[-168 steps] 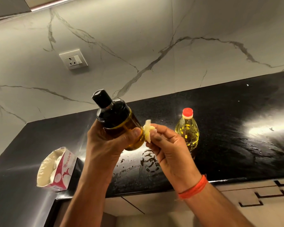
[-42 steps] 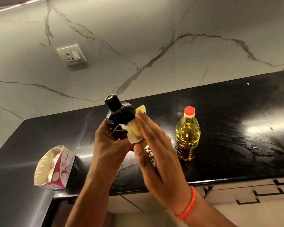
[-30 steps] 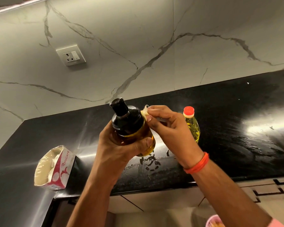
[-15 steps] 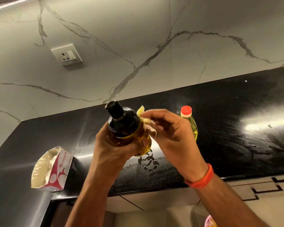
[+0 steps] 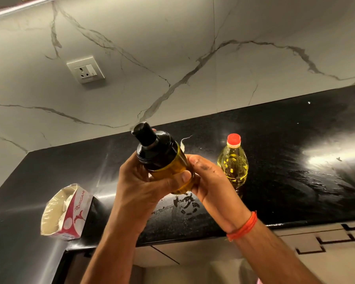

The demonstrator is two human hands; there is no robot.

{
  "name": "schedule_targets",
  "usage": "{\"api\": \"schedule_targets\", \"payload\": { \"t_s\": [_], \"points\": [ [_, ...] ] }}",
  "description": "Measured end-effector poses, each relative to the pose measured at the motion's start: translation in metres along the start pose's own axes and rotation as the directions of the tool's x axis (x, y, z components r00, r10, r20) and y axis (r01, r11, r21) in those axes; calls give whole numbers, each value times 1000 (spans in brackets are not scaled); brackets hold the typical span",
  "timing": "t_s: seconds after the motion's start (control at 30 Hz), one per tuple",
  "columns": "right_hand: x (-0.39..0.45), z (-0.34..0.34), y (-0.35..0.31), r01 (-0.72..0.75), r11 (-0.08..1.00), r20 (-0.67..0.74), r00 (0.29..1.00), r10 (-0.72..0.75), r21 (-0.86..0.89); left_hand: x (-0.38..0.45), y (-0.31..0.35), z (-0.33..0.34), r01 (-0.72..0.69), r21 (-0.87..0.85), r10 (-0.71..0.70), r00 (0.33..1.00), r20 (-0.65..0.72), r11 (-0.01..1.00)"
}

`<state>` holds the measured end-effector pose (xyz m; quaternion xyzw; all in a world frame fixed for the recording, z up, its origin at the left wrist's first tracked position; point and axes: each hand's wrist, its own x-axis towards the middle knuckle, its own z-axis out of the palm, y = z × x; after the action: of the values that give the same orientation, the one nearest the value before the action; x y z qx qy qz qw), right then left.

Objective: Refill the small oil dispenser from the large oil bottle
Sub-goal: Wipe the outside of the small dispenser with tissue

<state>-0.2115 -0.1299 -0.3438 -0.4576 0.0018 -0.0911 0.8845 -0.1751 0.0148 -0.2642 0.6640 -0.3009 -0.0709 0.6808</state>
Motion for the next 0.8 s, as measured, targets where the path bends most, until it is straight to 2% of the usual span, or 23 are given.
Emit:
{"api": "schedule_targets", "payload": {
  "t_s": [0.1,0.33,0.4,0.57,0.6,0.67,0.73,0.8],
  "points": [
    [1,2,3,1,999,8,1000,-1,53,1,-5,-1,0,33,1,1000,-22,999],
    [1,-2,12,-54,998,-210,976,62,43,9,-16,-4,-1,33,1,1000,-23,999],
    [-2,-6,14,-55,997,-228,971,67,57,14,-21,-7,26,13,-25,999,-30,1000],
    [2,-8,12,34,996,-286,958,-9,84,19,-33,-4,69,-22,-69,997,-15,997],
    [3,-7,10,68,997,-298,953,-52,42,18,-35,-3,74,-25,-74,997,-6,997],
    [2,-4,4,128,980,-293,941,-168,-152,17,-37,0,85,-39,-85,996,15,996],
    [-1,2,-3,182,913,-230,933,-277,-365,17,-38,0,84,-52,-82,996,34,995],
    [-6,10,-8,243,845,-160,921,-355,-476,18,-37,0,86,-57,-85,996,15,995]
  ]
}}
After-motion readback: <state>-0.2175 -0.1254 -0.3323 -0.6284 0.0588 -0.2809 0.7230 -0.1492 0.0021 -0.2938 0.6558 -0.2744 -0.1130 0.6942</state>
